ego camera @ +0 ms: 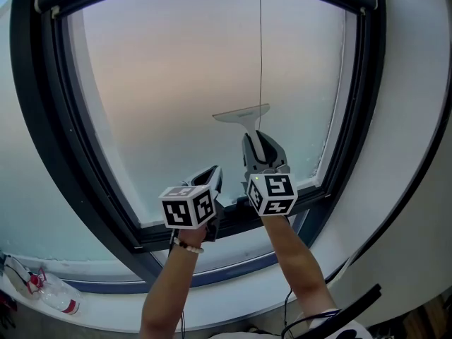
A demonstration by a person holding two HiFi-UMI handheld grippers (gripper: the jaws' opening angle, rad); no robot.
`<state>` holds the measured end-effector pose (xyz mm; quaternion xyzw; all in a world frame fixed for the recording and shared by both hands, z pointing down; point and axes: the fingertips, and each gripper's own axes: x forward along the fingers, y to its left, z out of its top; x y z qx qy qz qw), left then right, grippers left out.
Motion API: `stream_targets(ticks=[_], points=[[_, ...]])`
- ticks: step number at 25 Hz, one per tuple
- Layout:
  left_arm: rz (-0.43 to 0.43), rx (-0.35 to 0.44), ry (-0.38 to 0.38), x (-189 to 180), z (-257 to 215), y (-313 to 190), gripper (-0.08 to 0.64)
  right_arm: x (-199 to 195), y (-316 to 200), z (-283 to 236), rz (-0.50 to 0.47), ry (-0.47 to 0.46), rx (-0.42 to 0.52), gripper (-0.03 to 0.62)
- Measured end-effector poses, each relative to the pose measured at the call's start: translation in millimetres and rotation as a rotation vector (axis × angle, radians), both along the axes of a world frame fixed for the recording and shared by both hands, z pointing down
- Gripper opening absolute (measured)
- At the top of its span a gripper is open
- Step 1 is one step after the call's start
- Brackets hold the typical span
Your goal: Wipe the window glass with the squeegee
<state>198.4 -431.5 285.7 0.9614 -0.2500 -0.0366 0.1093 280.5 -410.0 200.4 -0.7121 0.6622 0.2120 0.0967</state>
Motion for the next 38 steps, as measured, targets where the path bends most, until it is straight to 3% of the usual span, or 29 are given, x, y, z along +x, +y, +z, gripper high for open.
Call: stream_targets(ticks=[20,38], points=[[0.012,-0.079,-0.015,12,48,3,0.000,8,4,117,0.010,-0.030,-0.126,0.084],[0.033,-0.206,-0.045,4,121,11,0.000,19,7,255,0.042,-0.142,-0.333,0.084]])
